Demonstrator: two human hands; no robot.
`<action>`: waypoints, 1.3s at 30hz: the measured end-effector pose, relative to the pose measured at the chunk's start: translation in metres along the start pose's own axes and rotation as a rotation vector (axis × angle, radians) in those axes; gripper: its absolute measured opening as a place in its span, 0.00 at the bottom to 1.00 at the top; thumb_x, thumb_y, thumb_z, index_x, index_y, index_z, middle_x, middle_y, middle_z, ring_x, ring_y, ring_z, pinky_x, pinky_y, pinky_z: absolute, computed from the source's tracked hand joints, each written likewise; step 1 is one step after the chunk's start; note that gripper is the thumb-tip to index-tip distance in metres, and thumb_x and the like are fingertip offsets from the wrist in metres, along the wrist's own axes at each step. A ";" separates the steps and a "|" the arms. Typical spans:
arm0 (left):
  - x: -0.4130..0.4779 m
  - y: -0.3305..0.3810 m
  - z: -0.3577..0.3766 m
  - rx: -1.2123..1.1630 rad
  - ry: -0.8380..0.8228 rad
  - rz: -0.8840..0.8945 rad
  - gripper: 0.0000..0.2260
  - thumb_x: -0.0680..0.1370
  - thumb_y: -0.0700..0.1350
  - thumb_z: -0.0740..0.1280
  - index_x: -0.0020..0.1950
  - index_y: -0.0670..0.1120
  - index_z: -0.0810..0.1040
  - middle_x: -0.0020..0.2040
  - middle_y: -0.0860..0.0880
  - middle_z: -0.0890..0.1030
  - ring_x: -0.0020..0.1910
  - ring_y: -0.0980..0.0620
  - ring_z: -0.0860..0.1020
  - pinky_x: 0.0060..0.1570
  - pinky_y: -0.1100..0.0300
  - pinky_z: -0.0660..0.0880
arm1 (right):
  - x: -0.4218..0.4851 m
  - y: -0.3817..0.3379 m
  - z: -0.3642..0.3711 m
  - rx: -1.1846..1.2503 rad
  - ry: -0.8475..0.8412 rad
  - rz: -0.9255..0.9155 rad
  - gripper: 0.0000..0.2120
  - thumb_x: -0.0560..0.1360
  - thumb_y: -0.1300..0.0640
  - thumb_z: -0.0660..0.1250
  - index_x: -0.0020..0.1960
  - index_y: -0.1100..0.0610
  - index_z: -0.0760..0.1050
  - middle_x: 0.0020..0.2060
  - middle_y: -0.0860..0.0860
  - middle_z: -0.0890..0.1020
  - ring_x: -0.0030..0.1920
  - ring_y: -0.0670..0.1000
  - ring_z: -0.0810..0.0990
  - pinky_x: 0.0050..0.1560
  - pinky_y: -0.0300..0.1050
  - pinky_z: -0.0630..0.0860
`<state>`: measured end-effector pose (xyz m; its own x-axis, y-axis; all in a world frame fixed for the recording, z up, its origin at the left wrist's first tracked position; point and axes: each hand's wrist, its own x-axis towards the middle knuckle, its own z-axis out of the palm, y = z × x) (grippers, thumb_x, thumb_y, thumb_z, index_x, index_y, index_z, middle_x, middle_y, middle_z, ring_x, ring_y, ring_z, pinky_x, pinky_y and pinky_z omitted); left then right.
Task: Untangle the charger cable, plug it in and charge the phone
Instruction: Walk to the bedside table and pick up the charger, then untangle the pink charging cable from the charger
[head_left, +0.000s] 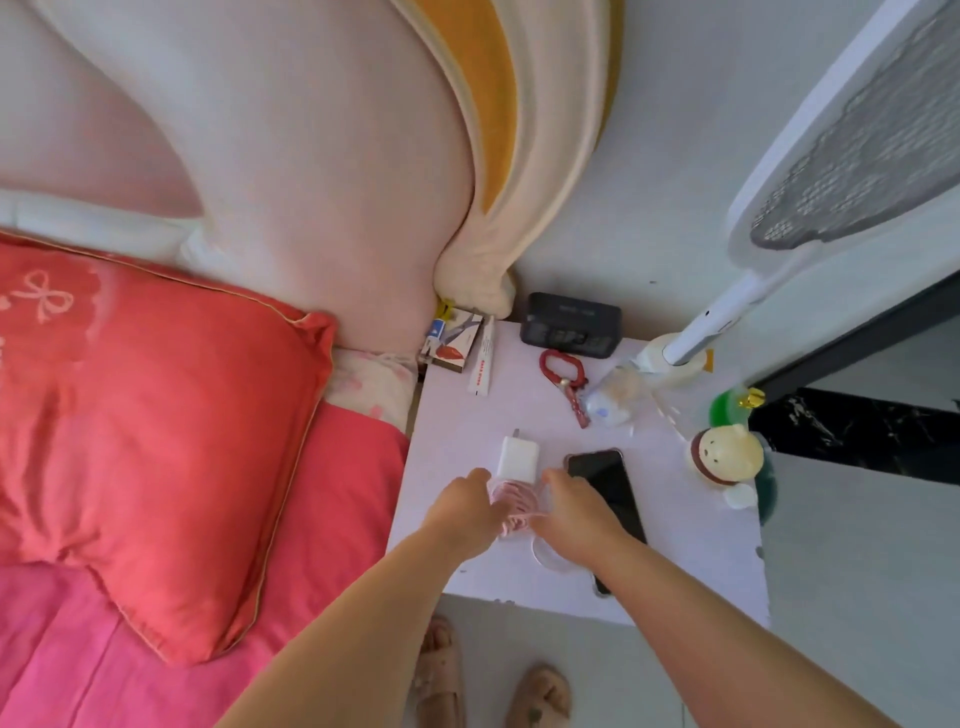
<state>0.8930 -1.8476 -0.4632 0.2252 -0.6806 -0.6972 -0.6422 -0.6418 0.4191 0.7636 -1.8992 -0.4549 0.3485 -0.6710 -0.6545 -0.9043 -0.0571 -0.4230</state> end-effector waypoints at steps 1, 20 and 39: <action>0.006 -0.002 0.005 -0.046 0.004 -0.016 0.24 0.78 0.52 0.60 0.71 0.44 0.62 0.65 0.42 0.73 0.60 0.44 0.73 0.54 0.56 0.71 | 0.006 0.003 0.006 0.013 0.005 0.001 0.18 0.72 0.56 0.67 0.59 0.58 0.68 0.54 0.55 0.77 0.48 0.53 0.78 0.40 0.41 0.71; 0.024 0.009 0.009 -0.980 -0.012 -0.222 0.22 0.72 0.52 0.70 0.62 0.46 0.70 0.50 0.43 0.81 0.43 0.47 0.82 0.36 0.56 0.79 | 0.008 0.005 0.016 0.319 0.079 -0.185 0.16 0.77 0.57 0.62 0.64 0.48 0.68 0.49 0.43 0.77 0.48 0.44 0.77 0.42 0.29 0.71; -0.190 0.146 -0.217 -1.428 0.027 0.455 0.11 0.77 0.43 0.62 0.56 0.38 0.73 0.34 0.44 0.82 0.31 0.50 0.81 0.27 0.60 0.75 | -0.189 -0.139 -0.216 0.408 0.606 -0.680 0.27 0.71 0.61 0.69 0.65 0.45 0.66 0.58 0.45 0.76 0.59 0.41 0.74 0.60 0.35 0.71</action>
<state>0.9154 -1.8886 -0.1434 0.2315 -0.9075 -0.3506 0.5747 -0.1632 0.8019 0.7705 -1.9241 -0.1377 0.4731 -0.8604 0.1894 -0.3658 -0.3874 -0.8462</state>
